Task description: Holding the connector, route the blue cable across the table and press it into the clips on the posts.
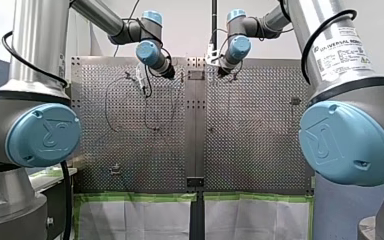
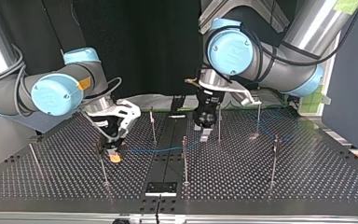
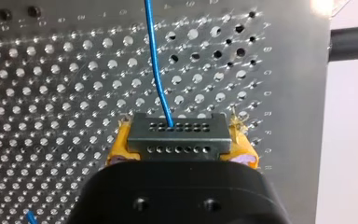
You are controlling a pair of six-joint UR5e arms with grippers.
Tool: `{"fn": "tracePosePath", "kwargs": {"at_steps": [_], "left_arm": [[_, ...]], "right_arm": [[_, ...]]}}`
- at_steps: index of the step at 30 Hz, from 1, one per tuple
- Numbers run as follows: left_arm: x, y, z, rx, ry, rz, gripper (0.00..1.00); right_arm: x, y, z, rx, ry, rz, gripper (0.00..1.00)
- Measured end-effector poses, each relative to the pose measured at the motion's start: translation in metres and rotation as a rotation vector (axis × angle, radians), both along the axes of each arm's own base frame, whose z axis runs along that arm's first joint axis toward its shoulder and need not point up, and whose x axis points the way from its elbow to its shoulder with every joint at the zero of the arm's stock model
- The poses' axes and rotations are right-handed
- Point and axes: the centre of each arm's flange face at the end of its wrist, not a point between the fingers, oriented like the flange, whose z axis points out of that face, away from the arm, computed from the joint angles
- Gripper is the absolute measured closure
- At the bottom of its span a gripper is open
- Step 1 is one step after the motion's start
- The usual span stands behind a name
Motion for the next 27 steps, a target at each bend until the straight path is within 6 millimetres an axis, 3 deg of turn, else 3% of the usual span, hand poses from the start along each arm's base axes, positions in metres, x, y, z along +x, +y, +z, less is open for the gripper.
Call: {"fn": "tracePosePath", "kwargs": {"at_steps": [17,27], "left_arm": [[-0.033,-0.058,0.029,-0.036,-0.094,-0.062,0.0],[-0.021,-0.081,0.023,0.02,-0.054,-0.045,0.0]], "right_arm": [[-0.003,0.0,-0.002,0.003,0.005,-0.004,1.0],[-0.003,-0.001,-0.002,0.001,0.005,-0.005,1.0]]}}
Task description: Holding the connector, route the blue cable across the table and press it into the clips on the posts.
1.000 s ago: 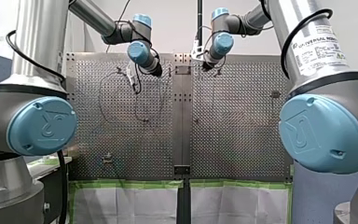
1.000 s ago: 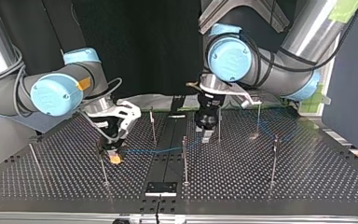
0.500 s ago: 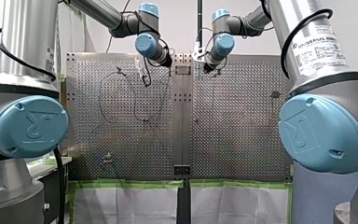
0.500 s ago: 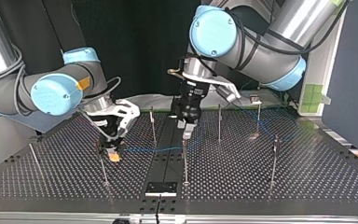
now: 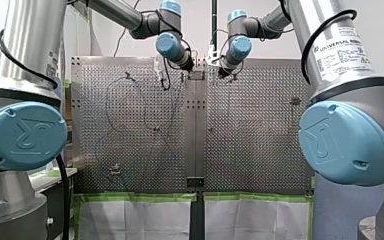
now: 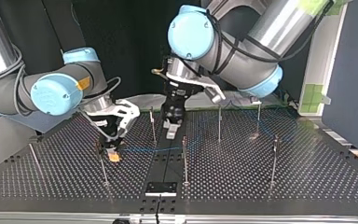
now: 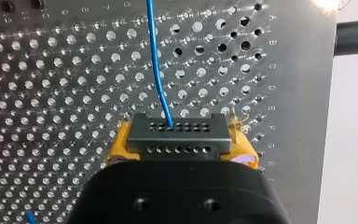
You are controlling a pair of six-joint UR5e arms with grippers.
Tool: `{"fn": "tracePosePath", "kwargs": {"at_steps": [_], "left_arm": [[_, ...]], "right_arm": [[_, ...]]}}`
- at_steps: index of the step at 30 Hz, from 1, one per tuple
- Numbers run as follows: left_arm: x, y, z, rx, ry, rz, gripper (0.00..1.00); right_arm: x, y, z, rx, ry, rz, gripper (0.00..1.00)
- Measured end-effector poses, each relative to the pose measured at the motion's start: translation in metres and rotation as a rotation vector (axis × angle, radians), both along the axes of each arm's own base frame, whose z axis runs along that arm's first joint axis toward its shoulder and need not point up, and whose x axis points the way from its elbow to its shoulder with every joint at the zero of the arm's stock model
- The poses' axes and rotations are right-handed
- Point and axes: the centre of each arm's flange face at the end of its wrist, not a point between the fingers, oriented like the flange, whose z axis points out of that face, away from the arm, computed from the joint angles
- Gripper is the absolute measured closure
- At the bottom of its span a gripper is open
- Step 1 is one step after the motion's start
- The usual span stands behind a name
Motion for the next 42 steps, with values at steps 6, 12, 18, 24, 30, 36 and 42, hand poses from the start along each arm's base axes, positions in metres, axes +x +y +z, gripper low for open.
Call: {"fn": "tracePosePath", "kwargs": {"at_steps": [6,12,18,24,30,36,42], "left_arm": [[0.013,-0.017,-0.007,0.02,0.022,0.0,0.0],[0.028,-0.033,-0.013,0.019,0.021,-0.006,0.0],[0.05,-0.047,-0.02,0.014,0.016,0.01,0.0],[0.074,-0.048,-0.015,-0.007,-0.015,0.067,0.0],[0.09,-0.05,-0.036,0.009,0.008,0.079,0.0],[0.1,-0.052,-0.044,0.0,-0.004,0.098,0.0],[0.105,-0.05,-0.035,-0.01,-0.018,0.117,0.0]], "right_arm": [[0.0,0.0,0.0,-0.001,-0.001,0.001,1.0],[0.0,0.0,0.001,-0.002,-0.001,0.003,1.0],[0.001,0.0,0.0,-0.001,-0.003,0.006,1.0],[0.001,0.0,0.001,-0.002,-0.003,0.007,1.0],[0.001,0.0,0.001,-0.001,-0.002,0.007,1.0],[0.001,0.0,0.001,-0.001,-0.002,0.008,1.0],[0.001,0.0,0.001,-0.001,-0.002,0.009,1.0]]}}
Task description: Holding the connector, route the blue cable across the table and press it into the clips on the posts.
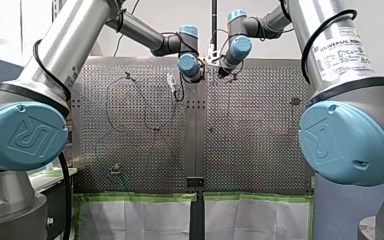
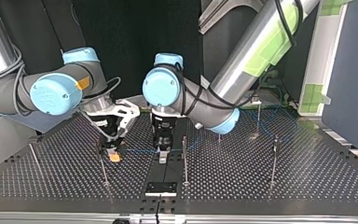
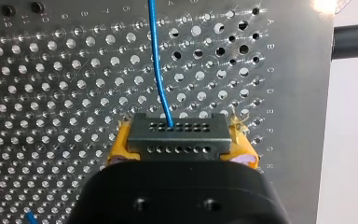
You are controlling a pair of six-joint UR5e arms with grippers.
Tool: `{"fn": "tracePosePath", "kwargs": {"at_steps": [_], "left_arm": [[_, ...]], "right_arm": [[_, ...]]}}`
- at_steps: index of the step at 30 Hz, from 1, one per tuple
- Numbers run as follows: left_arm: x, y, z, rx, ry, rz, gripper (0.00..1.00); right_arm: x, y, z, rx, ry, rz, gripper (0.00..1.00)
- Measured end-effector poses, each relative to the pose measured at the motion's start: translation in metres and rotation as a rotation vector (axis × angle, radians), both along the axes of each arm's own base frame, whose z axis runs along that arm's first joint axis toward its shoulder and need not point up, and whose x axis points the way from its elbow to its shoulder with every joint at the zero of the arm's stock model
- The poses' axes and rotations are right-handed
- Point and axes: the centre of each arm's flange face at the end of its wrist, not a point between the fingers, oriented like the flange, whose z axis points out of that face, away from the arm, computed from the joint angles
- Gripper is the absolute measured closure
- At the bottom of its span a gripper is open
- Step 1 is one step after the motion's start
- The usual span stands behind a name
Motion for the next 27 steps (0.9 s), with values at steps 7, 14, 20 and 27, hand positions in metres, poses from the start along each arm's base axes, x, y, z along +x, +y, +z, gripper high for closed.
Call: {"fn": "tracePosePath", "kwargs": {"at_steps": [7,14,20,27], "left_arm": [[0.0002,0.0022,-0.0013,0.011,0.016,0.003,0.0],[-0.0004,0.0032,-0.0014,0.009,0.023,0.007,0.36],[-0.0003,0.0032,-0.0014,0.01,0.022,0.007,1.0],[-0.0026,0.0025,-0.0019,0.015,0.027,0.015,1.0]], "right_arm": [[0.0004,0.0007,0.0002,0.001,0.0,0.001,1.0],[0.0003,0.0013,0.0012,0.0,-0.002,0.001,1.0],[0.0003,0.0017,0.002,-0.001,-0.003,0.003,1.0],[0.0007,0.002,0.0021,-0.001,-0.003,0.009,1.0]]}}
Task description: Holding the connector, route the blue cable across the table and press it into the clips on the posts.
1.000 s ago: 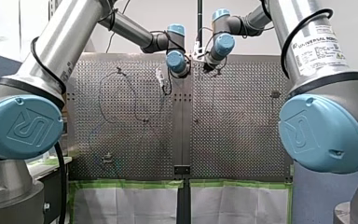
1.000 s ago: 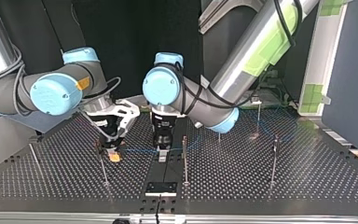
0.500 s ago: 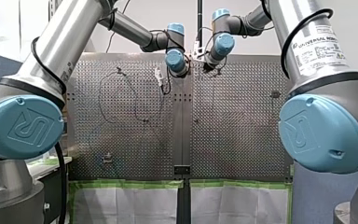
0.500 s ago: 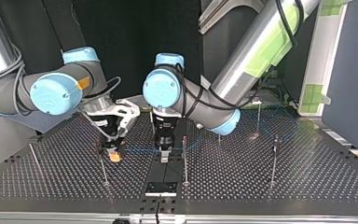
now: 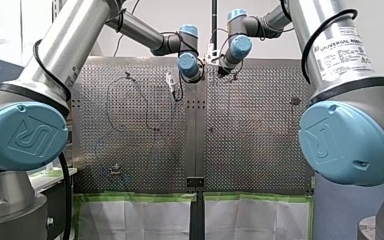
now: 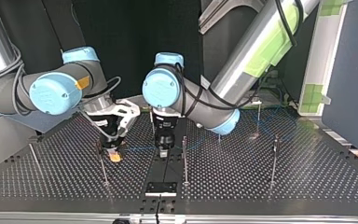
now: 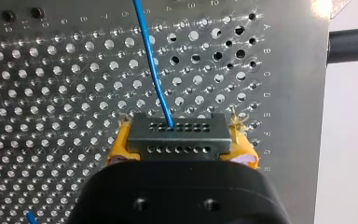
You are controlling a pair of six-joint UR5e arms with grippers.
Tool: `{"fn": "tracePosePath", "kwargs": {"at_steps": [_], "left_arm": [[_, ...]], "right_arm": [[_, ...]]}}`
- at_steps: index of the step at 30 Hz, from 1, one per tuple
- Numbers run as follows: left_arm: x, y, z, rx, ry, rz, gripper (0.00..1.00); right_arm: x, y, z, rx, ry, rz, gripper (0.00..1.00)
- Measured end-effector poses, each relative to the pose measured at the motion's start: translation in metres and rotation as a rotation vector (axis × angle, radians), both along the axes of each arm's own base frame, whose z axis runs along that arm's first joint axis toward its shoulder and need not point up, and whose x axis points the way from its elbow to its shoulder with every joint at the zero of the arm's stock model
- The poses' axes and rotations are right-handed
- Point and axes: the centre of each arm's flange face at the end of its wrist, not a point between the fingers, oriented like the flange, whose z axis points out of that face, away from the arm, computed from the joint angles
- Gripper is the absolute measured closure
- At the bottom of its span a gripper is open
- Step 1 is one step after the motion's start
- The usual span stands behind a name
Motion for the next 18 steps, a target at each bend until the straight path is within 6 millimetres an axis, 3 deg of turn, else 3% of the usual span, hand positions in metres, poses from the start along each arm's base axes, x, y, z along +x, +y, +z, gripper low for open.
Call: {"fn": "tracePosePath", "kwargs": {"at_steps": [10,18], "left_arm": [[-0.011,0.0,-0.004,0.021,0.032,0.052,0.97],[-0.023,0.0,-0.028,0.061,0.082,0.064,1.0]], "right_arm": [[0.0,0.0,-0.001,0.003,0.0,0.0,1.0],[-0.002,0.002,-0.014,0.024,0.014,-0.003,1.0]]}}
